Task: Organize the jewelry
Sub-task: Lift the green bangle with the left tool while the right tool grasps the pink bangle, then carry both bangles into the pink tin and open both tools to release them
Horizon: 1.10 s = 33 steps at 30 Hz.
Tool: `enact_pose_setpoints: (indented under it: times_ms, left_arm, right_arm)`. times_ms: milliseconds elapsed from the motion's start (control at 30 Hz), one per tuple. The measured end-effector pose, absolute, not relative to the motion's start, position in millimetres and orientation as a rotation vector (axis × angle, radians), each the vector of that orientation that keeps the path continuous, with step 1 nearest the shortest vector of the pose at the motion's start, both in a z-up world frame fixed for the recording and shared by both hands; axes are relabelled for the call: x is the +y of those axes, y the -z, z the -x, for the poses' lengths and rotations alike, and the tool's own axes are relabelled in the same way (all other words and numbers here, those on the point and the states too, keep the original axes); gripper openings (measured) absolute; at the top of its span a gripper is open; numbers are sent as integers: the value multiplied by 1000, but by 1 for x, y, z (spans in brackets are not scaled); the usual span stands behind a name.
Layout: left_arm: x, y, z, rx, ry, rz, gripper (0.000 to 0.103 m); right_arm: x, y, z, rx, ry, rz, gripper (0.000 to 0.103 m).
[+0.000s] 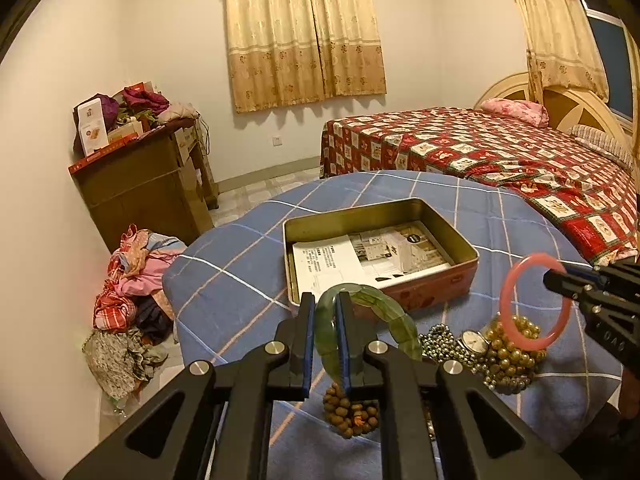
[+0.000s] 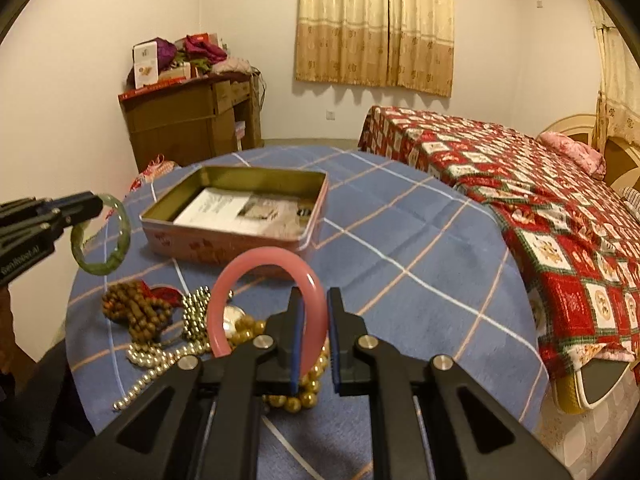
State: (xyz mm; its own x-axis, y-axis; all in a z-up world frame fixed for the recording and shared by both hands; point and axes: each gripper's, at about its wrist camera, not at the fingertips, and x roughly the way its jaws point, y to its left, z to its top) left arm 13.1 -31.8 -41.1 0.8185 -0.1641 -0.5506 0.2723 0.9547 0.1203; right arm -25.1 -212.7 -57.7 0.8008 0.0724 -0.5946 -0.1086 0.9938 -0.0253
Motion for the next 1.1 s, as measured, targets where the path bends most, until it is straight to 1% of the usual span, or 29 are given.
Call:
enact_pose_setpoints:
  times_ms: [467,1100]
  left_arm:
    - [-35,34,-31,548,222,-218,10]
    - [-38,37,-64,556,206,-253,10]
  right_arm:
    - [-205,36,6,593,-124,26,13]
    - [-198,24,-25,586,-93,76,13]
